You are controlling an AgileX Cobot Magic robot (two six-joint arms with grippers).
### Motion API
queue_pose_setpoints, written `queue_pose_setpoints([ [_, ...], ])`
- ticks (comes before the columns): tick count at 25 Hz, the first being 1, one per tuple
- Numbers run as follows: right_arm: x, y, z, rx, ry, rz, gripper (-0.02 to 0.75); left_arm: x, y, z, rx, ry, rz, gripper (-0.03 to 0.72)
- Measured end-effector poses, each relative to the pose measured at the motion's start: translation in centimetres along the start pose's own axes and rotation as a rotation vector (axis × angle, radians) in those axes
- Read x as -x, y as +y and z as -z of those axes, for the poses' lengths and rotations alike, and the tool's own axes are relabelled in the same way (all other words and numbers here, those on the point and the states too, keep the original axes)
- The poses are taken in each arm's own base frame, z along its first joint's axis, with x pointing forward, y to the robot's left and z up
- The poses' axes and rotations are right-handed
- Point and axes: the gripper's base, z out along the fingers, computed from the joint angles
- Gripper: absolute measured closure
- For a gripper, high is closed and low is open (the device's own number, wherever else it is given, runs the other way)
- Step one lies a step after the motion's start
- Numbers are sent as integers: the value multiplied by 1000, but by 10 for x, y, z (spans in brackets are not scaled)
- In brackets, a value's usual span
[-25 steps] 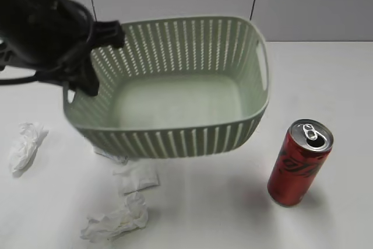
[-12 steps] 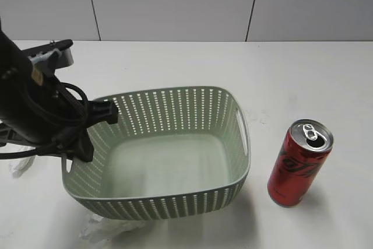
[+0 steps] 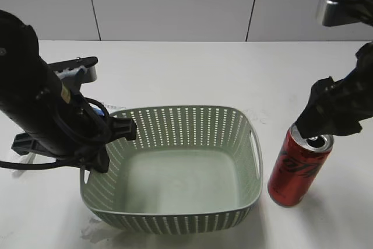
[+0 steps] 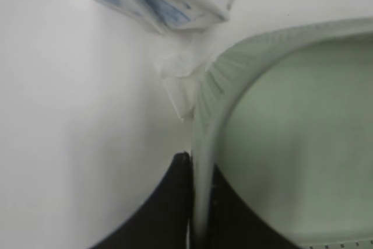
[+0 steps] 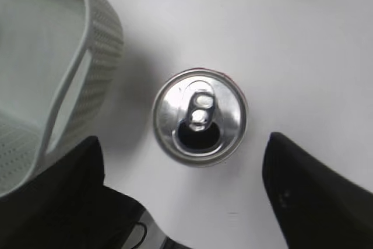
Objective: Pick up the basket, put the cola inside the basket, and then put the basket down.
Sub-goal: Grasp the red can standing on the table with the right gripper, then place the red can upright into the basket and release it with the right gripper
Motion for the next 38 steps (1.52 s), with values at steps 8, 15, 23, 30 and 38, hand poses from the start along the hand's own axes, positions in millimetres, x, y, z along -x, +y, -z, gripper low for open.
queue_pose_setpoints([
  [8,12,-5,-28,-51,8,-55,59,3,-2,-4,-8,-26,-4,690],
  [15,14,-6,-58,-57,103,-81,60,4,-1,-7,-3,-29,-10,690],
  [23,12,-7,-70,-65,163,-89,158,4,-1,-7,1,-31,-15,690],
  [30,25,-3,-54,-64,186,-73,230,5,-1,-7,2,-32,-17,690],
  [38,72,20,34,11,37,74,230,2,3,-7,41,1,-39,690],
])
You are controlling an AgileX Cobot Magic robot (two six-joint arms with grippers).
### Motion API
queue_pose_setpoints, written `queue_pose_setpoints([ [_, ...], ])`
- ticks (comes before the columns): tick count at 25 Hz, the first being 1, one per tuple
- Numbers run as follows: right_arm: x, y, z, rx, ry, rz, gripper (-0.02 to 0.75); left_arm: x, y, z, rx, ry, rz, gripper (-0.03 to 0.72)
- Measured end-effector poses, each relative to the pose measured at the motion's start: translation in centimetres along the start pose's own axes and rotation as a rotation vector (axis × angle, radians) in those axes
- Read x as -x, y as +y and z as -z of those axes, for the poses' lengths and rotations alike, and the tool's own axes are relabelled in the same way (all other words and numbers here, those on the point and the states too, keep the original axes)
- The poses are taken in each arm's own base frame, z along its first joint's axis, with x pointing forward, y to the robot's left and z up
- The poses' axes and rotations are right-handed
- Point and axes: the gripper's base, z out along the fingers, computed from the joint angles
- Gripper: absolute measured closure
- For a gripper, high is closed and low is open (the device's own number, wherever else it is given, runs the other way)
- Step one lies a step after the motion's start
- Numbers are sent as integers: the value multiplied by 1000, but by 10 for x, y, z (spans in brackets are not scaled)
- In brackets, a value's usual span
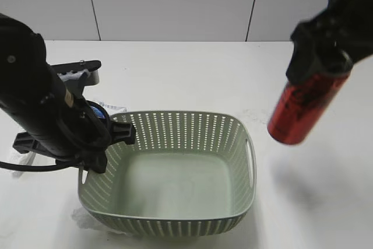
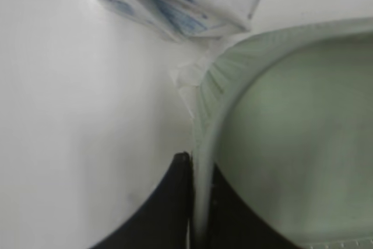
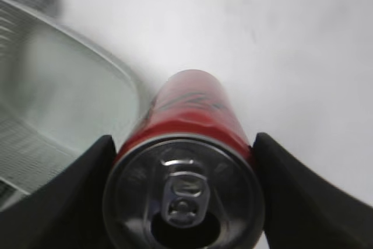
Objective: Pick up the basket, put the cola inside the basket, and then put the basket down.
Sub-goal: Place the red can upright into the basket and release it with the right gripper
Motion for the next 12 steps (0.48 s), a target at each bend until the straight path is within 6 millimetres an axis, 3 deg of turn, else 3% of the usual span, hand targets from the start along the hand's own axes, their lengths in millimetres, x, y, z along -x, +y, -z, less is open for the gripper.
queue_pose_setpoints([
  [3,13,29,47,98,-162,91,230,-1,1,0,10,7,-6,690],
  [5,16,51,63,137,-211,168,230,-1,1,0,12,8,-8,690],
  [8,13,84,49,182,-160,271,230,-1,1,0,13,8,-9,690],
  [12,12,120,1,197,-11,358,230,0,1,0,13,7,-10,690],
])
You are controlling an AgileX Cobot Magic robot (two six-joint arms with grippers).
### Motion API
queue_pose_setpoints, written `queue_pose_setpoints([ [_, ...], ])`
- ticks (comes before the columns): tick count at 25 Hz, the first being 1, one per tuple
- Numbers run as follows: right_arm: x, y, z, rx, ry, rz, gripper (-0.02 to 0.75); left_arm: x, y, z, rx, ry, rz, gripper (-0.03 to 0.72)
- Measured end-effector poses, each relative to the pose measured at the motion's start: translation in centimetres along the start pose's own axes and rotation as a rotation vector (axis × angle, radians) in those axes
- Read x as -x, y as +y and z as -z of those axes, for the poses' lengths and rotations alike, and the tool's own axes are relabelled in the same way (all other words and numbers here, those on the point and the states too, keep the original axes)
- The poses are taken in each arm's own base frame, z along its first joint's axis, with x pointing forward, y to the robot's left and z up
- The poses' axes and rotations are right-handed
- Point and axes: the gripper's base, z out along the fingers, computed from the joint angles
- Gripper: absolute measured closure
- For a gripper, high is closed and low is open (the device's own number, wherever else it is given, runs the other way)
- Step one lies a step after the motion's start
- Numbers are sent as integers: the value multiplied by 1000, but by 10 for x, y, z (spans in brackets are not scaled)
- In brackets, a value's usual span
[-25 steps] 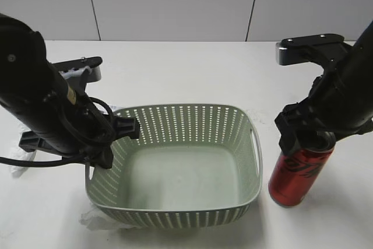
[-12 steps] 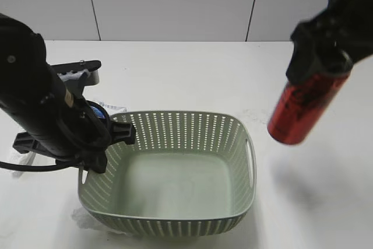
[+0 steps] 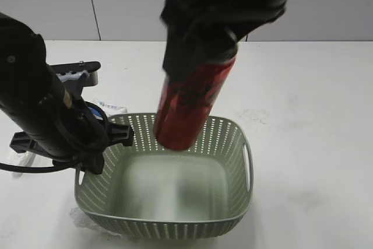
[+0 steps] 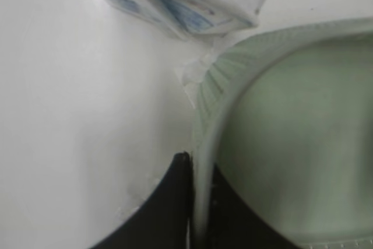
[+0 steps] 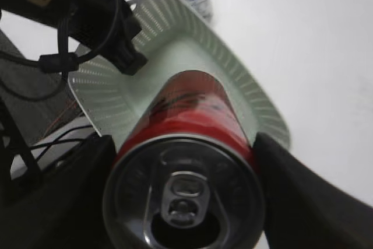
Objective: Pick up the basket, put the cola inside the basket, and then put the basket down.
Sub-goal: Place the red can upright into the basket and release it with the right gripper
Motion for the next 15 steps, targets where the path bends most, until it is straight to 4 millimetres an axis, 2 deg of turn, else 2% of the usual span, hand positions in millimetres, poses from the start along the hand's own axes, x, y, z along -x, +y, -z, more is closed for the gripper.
queue_pose_setpoints([
  [5,6,0,-64,-5,160,5,230,0,0,0,0,0,0,690],
  [8,5,-5,-91,-25,224,2,230,0,0,0,0,0,0,690],
  [13,-6,-11,-106,-48,286,11,230,0,0,0,0,0,0,690],
  [14,-9,-12,-109,-57,300,13,216,0,0,0,0,0,0,690],
  [15,-11,-13,-111,-60,310,14,171,0,0,0,0,0,0,690],
])
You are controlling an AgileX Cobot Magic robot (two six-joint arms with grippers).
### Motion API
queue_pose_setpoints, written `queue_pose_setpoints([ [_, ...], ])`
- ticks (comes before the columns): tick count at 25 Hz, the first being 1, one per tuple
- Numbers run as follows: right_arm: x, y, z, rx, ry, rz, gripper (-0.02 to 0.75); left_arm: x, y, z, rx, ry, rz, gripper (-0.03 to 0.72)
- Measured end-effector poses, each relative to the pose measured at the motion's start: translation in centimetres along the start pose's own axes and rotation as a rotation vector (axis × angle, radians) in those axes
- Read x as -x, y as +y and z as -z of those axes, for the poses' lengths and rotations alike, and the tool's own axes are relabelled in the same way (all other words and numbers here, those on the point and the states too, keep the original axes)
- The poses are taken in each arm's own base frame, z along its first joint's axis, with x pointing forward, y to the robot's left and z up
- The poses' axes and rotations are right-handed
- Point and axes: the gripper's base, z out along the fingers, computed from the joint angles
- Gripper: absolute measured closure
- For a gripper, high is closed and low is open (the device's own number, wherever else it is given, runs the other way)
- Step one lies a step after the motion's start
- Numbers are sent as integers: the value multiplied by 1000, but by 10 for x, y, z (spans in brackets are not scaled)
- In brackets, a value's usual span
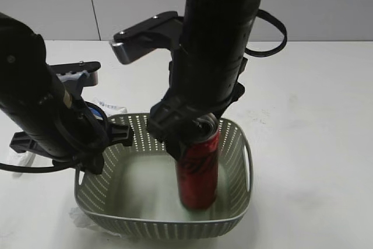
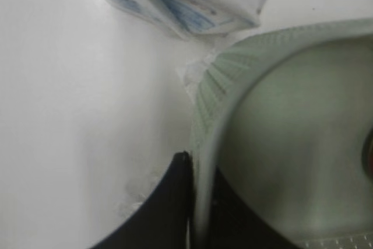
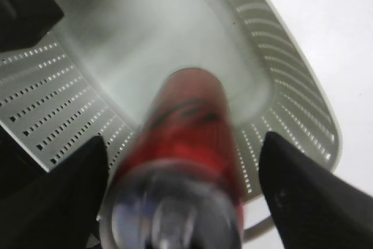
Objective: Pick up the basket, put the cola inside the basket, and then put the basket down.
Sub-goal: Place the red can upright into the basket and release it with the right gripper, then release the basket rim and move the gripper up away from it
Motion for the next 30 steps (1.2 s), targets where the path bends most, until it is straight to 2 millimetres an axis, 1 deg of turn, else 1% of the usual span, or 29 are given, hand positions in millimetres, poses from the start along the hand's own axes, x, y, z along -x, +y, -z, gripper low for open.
queue_pose_setpoints([
  [1,-1,0,-1,0,4,0,123,0,0,0,1,1,-1,690],
  [2,-1,0,-1,1,4,-1,106,0,1,-1,7,6,-3,690],
  [5,0,1,4,3,-26,0,98,-1,1,-1,8,10,-2,690],
  [8,-3,2,27,-8,-96,12,97,-1,1,-1,8,11,-1,690],
  [11,-11,-7,63,-79,-202,27,97,-1,0,-1,3,19,8,690],
  [12,-14,-14,73,-111,-230,22,97,-1,0,-1,-1,22,13,690],
  [13,-18,-25,84,-146,-260,-2,97,-1,-1,0,-2,27,15,690],
  [15,-26,-52,100,-187,-293,-75,97,1,-3,4,-4,31,14,690],
  [17,-36,-87,111,-228,-309,-178,103,5,-7,9,-9,29,12,690],
  [19,-48,-121,115,-262,-307,-274,111,9,-10,14,-15,26,8,690],
  [21,-66,-155,116,-292,-295,-368,117,12,-14,19,-22,21,7,690],
  [24,-95,-189,110,-273,-284,-496,126,16,-18,25,-33,19,9,690],
  [25,-104,-196,109,-263,-295,-535,130,17,-19,27,-36,17,7,690],
  [27,-123,-201,103,-252,-327,-592,136,22,-23,34,-46,5,3,690],
  [28,-133,-202,103,-261,-345,-613,137,25,-26,38,-54,-6,0,690],
  [30,-153,-197,95,-272,-356,-639,141,32,-31,45,-69,-32,-5,690],
])
